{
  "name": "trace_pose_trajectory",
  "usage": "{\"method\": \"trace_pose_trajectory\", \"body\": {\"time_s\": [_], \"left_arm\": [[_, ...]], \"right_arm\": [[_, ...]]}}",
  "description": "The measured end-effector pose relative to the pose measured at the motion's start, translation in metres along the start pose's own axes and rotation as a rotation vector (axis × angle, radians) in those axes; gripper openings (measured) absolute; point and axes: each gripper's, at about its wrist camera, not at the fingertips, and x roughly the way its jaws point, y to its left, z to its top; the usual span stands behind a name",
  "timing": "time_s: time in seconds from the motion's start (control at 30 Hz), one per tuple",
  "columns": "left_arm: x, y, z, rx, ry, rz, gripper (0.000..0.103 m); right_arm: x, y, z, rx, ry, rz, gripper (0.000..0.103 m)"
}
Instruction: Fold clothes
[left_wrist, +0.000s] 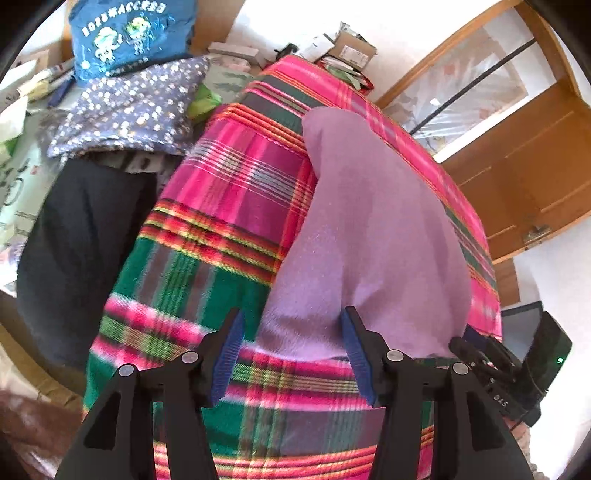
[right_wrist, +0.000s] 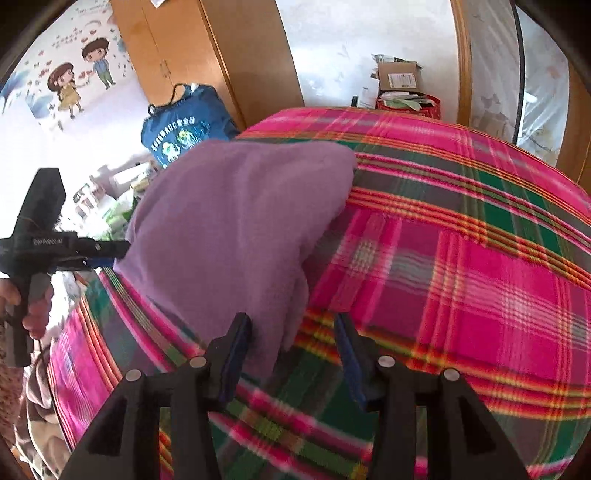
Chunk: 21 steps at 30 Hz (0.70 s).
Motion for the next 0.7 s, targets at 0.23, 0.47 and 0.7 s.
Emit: {"method": "trace_pose_trajectory", "body": {"time_s": [0.23, 0.47, 0.7], "left_arm": [[-0.015, -0.042, -0.027, 0.107, -0.070, 0.169, 0.056], [-0.010, -0.066, -0.054, 0.153, -0.111, 0.325, 0.056], [0.001, -0.077, -0.073, 0.170, -0.113, 0.397, 0.056]], "right_arm": [[-0.018, 0.021, -0.009, 0.011, 0.042, -0.001, 0.047], [-0.006, 0.050, -0.018, 0.009, 0.102, -0.028, 0.047], [0.002, 0.060, -0.029, 0.051, 0.126, -0.104, 0.047]]}}
